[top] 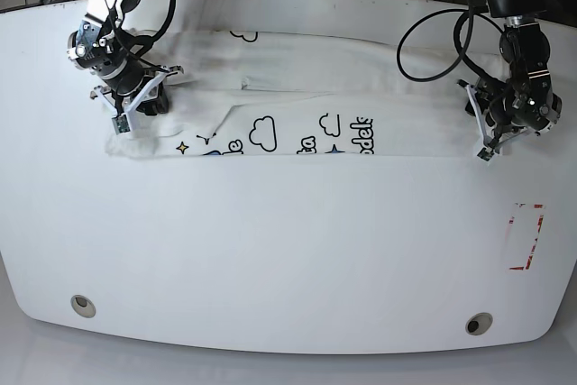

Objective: Fold the T-shirt properly

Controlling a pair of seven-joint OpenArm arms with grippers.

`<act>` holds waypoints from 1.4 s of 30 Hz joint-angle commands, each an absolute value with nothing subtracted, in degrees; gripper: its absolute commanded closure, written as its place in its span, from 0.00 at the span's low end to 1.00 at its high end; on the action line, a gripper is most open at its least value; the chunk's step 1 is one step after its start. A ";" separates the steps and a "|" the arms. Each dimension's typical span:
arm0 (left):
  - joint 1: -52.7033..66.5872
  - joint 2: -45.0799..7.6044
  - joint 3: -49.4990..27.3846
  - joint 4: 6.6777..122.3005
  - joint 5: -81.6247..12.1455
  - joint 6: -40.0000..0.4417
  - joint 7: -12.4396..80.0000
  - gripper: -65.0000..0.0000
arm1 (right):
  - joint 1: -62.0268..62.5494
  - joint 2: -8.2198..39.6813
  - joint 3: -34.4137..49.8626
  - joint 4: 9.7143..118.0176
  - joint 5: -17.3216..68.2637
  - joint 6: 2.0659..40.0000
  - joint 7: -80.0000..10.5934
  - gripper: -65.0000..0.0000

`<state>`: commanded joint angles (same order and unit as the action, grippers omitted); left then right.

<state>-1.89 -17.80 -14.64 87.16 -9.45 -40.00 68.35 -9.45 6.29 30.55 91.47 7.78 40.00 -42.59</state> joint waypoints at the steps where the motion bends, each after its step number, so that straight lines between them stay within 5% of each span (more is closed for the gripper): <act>1: -2.33 -17.80 -14.64 87.16 -9.45 -40.00 68.35 0.63 | -9.45 6.20 30.55 91.47 7.78 40.00 -42.59 0.83; 17: -5.49 -18.33 -15.08 89.01 -9.80 -40.00 68.35 0.63 | -9.27 6.02 30.46 96.57 8.04 40.00 -43.12 0.83; 31: -2.24 -18.33 -18.24 100.26 -9.63 -40.00 68.62 0.63 | -7.78 2.15 30.37 112.57 7.78 40.00 -58.07 0.83; 42: 5.58 -18.42 -23.60 108.53 -9.80 -40.00 68.97 0.63 | -11.21 0.57 26.59 115.65 7.96 40.00 -61.58 0.84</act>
<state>5.58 -18.42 -23.60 108.53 -9.80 -40.00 68.97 -11.21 0.57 26.59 115.65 7.96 40.00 -61.58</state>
